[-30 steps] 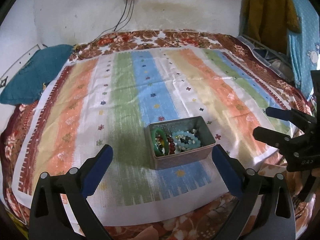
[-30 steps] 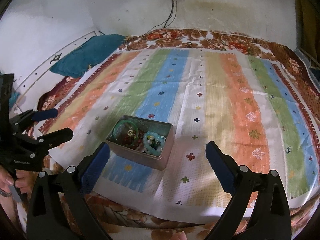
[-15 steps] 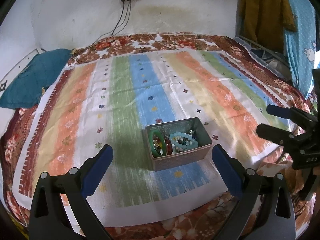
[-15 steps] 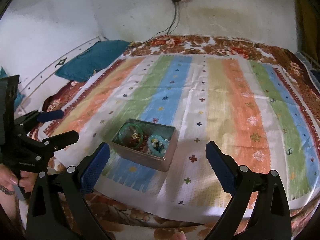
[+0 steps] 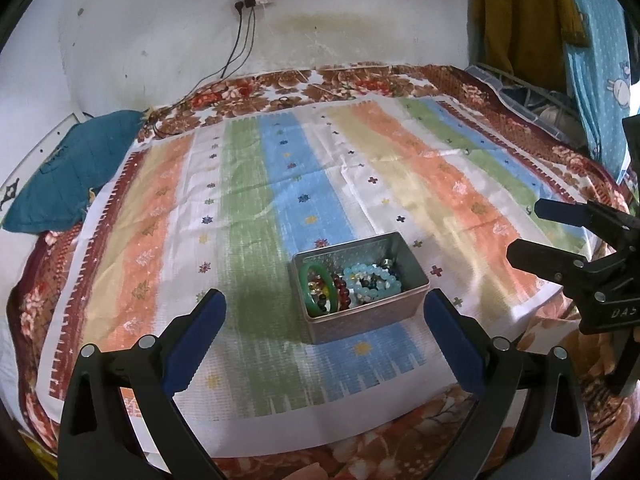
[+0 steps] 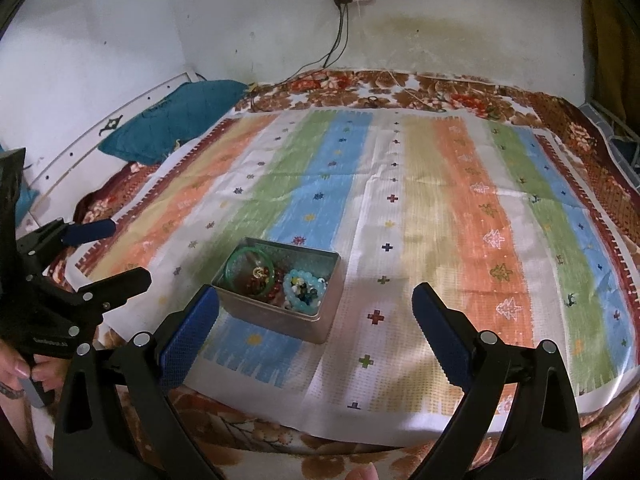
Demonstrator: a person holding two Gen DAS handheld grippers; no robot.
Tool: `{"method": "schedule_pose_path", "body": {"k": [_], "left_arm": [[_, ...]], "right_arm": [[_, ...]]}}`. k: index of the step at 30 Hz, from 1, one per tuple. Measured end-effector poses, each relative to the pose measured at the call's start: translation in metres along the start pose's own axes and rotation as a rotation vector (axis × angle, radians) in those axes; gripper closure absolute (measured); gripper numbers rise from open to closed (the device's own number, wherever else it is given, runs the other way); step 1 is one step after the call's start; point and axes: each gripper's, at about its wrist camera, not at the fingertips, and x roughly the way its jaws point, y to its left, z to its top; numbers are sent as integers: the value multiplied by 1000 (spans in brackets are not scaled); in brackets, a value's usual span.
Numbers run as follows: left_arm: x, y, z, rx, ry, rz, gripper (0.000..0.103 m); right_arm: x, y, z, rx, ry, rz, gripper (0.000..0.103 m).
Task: Organize jewelry
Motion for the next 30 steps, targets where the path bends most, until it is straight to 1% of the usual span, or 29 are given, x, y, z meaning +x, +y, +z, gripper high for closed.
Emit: {"method": "schedule_pose_path", "body": {"k": [9, 16, 22, 30], "left_arm": [[0, 0, -1, 8, 5, 8, 6], [2, -2, -2, 1, 17, -11, 6], [2, -5, -2, 25, 15, -7, 6], [0, -6, -2, 27, 23, -8, 6]], "right_arm": [[1, 1, 0, -5, 7, -1, 5], [2, -1, 0, 11, 11, 9, 5], [2, 1, 0, -5, 11, 5, 5], [2, 3, 0, -11, 9, 0, 5]]}}
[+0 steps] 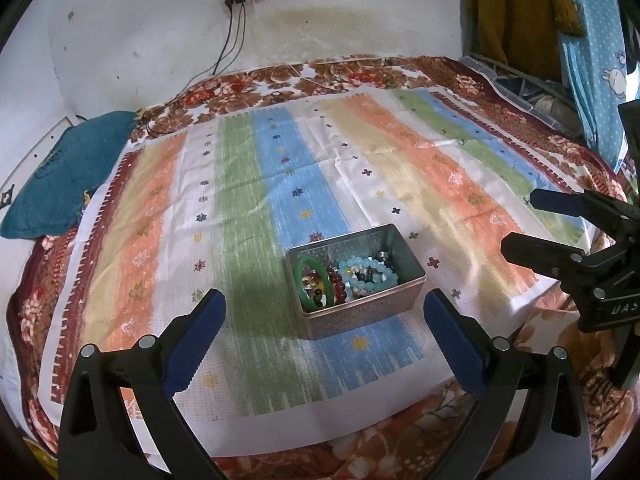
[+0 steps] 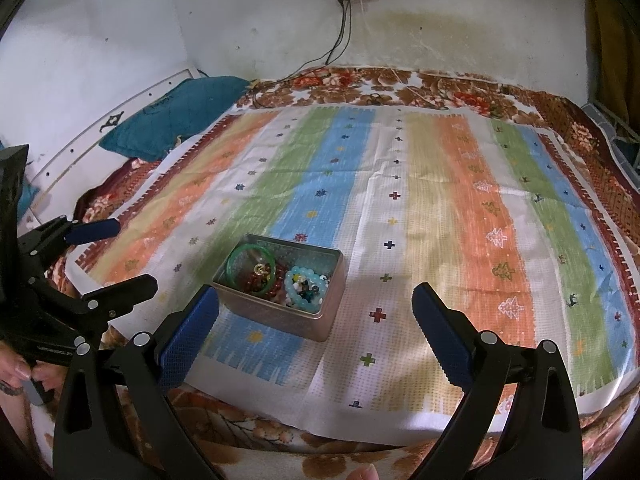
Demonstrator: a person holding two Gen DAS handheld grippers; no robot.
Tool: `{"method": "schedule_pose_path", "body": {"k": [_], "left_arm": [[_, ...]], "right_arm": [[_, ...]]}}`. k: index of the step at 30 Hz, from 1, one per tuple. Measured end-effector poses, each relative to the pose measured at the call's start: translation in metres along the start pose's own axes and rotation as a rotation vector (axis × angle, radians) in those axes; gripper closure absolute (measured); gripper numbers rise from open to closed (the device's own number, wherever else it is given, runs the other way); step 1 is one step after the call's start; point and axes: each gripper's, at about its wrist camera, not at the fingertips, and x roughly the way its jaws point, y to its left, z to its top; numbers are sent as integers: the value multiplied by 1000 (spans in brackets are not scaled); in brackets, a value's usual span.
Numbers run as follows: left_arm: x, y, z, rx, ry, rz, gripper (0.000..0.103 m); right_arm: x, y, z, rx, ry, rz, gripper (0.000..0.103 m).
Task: Organize jewelry
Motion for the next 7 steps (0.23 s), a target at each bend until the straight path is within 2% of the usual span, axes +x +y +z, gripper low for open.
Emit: {"method": "schedule_pose_path", "body": {"k": [7], "left_arm": [[-3, -2, 1, 17, -13, -19, 6]], "right_arm": [[1, 1, 0, -4, 5, -11, 5]]}}
